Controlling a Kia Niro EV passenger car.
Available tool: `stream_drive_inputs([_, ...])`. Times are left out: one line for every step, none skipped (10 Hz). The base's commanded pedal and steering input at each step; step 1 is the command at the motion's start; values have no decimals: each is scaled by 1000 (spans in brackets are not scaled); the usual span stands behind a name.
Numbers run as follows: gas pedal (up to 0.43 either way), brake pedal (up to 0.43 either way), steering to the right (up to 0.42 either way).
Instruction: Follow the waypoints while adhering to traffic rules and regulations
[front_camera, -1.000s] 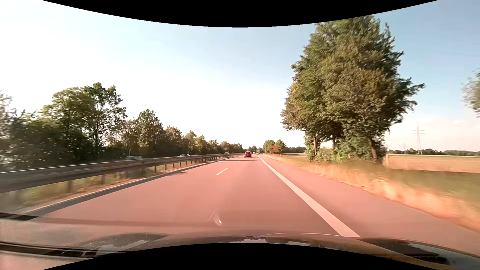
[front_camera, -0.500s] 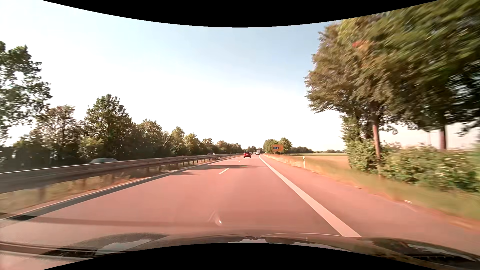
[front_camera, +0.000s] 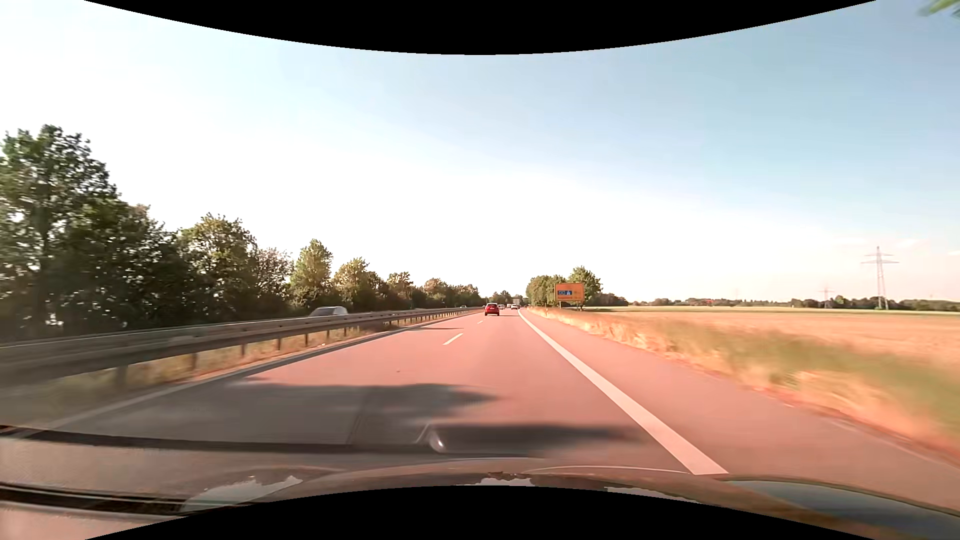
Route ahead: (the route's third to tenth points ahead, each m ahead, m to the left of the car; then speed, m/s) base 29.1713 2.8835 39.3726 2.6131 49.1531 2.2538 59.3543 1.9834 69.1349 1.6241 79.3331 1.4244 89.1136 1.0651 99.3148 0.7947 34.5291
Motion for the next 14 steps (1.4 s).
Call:
stream_drive_inputs([390,6,1])
stream_drive_inputs([390,6,0])
stream_drive_inputs([390,6,0])
stream_drive_inputs([398,6,0])
stream_drive_inputs([398,6,0])
stream_drive_inputs([398,6,0])
stream_drive_inputs([398,6,0])
stream_drive_inputs([398,6,0])
stream_drive_inputs([398,6,0])
stream_drive_inputs([398,6,-2])
stream_drive_inputs([398,6,-1])
stream_drive_inputs([398,6,-1])
stream_drive_inputs([398,6,-1])
stream_drive_inputs([398,6,-1])
